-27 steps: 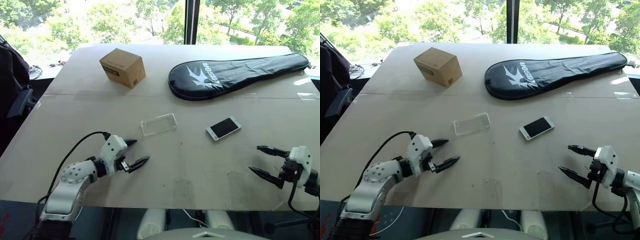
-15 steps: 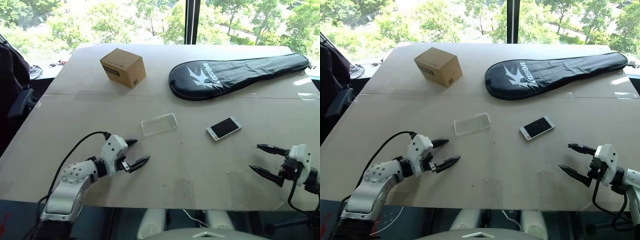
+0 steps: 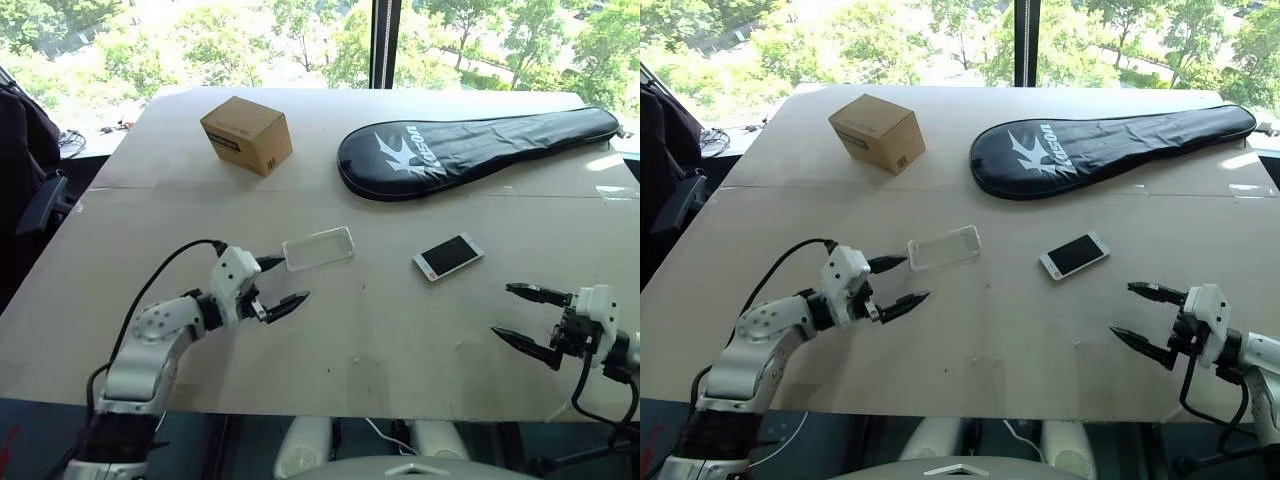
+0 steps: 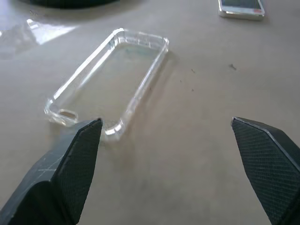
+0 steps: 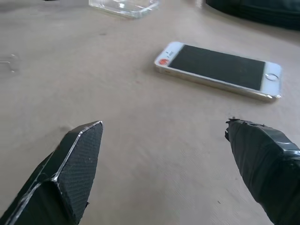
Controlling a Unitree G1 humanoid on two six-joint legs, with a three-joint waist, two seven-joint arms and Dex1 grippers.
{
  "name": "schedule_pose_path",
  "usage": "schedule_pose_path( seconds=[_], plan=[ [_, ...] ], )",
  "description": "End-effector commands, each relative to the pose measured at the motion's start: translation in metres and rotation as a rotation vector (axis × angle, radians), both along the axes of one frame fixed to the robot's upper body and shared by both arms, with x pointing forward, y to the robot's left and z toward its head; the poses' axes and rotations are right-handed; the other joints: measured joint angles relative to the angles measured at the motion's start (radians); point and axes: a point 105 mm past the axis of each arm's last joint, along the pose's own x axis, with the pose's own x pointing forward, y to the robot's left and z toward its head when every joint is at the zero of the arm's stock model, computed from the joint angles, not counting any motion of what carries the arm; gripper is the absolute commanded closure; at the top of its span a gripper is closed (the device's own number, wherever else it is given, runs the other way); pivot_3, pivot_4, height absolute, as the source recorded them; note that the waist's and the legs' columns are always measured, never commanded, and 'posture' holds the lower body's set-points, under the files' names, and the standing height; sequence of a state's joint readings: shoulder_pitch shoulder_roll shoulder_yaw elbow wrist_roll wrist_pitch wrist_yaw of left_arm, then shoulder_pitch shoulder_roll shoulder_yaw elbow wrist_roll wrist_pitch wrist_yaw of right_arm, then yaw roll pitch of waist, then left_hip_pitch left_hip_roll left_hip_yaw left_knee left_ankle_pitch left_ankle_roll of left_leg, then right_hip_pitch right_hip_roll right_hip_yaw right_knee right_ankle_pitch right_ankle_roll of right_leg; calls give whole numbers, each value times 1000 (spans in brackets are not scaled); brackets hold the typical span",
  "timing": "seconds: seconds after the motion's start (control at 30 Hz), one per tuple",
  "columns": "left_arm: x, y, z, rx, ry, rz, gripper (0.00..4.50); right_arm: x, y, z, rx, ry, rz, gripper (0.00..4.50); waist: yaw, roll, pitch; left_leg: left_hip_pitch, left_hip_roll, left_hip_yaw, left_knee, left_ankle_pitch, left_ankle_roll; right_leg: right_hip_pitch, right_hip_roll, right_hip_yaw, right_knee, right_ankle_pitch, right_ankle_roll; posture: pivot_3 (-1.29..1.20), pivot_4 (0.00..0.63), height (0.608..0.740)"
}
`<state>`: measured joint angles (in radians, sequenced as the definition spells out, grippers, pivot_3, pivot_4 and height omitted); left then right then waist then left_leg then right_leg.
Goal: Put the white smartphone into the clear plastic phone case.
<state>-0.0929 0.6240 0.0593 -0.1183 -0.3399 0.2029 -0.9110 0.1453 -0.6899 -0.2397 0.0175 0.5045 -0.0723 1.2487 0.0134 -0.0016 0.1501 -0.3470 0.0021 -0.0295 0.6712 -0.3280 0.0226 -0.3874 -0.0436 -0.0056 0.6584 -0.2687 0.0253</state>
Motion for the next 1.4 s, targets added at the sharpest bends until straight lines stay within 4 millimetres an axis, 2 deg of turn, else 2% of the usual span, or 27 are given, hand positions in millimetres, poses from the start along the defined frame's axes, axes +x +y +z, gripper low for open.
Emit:
schedule_pose_path(
  seconds=[0.03,0.1,0.2,0.3,0.43,0.47,0.7,0.9,1.0,1.17,1.3,1.4],
  plan=[
    [13,-8,1,17,-20,-34,16,-4,22,21,39,-58,78,0,0,0,0,0,0,0,0,0,0,0,0,0,0,0,0,0,150,740],
    [22,-12,-4,39,-5,-38,16,-3,30,28,45,-83,91,0,-2,0,0,0,0,0,1,1,-1,0,0,0,0,0,0,0,150,740],
    [29,-18,-13,76,27,-72,787,-4,35,34,42,-102,91,0,-1,0,0,0,-1,0,1,1,-1,0,1,0,0,0,0,0,150,740],
    [31,-20,-24,111,62,-113,2208,-3,34,40,33,-126,70,0,-1,-1,1,0,-1,0,1,2,-3,0,2,0,0,0,0,0,150,740],
    [33,-26,-28,109,94,-154,4196,-4,31,44,31,-138,46,0,-1,-1,1,0,-1,0,1,2,-4,0,2,0,0,0,0,0,150,740],
    [32,-28,-28,103,105,-165,4471,-5,32,44,34,-136,44,0,-1,-1,1,0,-1,0,1,2,-3,0,2,0,0,0,0,0,150,740],
    [22,-53,-18,39,116,-276,4471,-8,33,42,46,-127,43,0,1,-1,1,0,-1,0,2,2,-3,0,2,0,1,0,1,0,150,740],
    [-3,-88,-19,-17,224,-474,4471,-25,28,40,66,-65,105,0,0,-1,1,-1,-1,0,2,1,-3,0,3,0,1,0,1,0,150,740],
    [-20,-109,-23,-76,347,-539,4471,-34,20,40,46,-34,122,0,-1,-2,1,-1,-1,0,3,0,0,0,4,0,1,0,1,0,150,740],
    [-41,-129,-32,-9,340,-654,4471,-54,-3,33,-5,15,79,0,0,-2,1,-1,0,-1,3,0,0,0,5,1,2,0,1,0,150,740],
    [-44,-140,-30,-47,322,-684,3436,-60,-10,33,-22,15,48,0,-1,-2,1,1,0,0,4,0,0,1,5,2,3,0,1,0,150,740],
    [-42,-141,-27,-60,308,-682,1946,-60,-10,35,-13,5,36,0,-3,-2,1,1,0,0,5,0,1,2,5,3,3,0,1,0,150,740]
  ],
)
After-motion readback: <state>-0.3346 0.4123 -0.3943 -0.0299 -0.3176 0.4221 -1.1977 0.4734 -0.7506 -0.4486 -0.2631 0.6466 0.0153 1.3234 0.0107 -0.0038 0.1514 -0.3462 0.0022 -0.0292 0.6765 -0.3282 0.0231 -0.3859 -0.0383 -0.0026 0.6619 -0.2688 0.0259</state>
